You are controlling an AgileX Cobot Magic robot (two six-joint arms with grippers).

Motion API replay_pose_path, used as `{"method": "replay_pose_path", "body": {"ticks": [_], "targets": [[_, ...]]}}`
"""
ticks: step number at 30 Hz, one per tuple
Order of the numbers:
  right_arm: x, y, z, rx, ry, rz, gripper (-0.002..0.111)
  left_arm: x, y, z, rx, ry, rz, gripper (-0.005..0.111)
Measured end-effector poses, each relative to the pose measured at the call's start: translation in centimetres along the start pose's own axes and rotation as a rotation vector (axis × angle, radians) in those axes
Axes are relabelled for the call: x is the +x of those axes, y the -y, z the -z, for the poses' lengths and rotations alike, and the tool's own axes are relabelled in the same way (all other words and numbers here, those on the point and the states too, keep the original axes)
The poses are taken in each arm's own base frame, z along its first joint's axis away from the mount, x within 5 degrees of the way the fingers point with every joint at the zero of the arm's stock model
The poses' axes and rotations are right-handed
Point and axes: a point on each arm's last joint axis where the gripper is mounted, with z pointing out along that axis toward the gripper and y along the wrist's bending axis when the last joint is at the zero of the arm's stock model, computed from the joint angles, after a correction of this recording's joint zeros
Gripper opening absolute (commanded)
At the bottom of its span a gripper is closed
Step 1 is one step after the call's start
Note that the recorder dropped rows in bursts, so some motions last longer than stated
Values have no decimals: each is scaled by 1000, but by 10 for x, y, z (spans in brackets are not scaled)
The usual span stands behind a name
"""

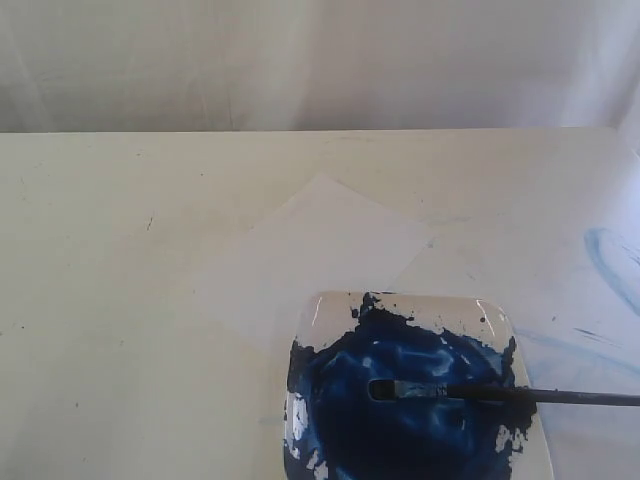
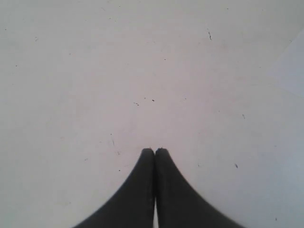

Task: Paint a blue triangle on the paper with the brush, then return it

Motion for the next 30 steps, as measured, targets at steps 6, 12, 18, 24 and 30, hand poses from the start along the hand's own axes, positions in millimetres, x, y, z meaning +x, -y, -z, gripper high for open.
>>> {"method": "replay_pose_path", "body": {"ticks": [6, 12, 18, 24, 30], "targets": [[-6, -1, 0, -19, 67, -112, 0, 0, 0, 0, 0, 0, 0, 0], [-3, 1, 0, 2, 35, -354, 0, 0, 0, 0, 0, 0, 0, 0], [0, 17, 0, 181, 60, -617, 0, 0, 0, 0, 0, 0, 0, 0], [14, 26, -5, 328, -22, -753, 0, 0, 0, 0, 0, 0, 0, 0], [41, 20, -6, 382, -321, -794, 0, 0, 0, 0, 0, 0, 0, 0]]}}
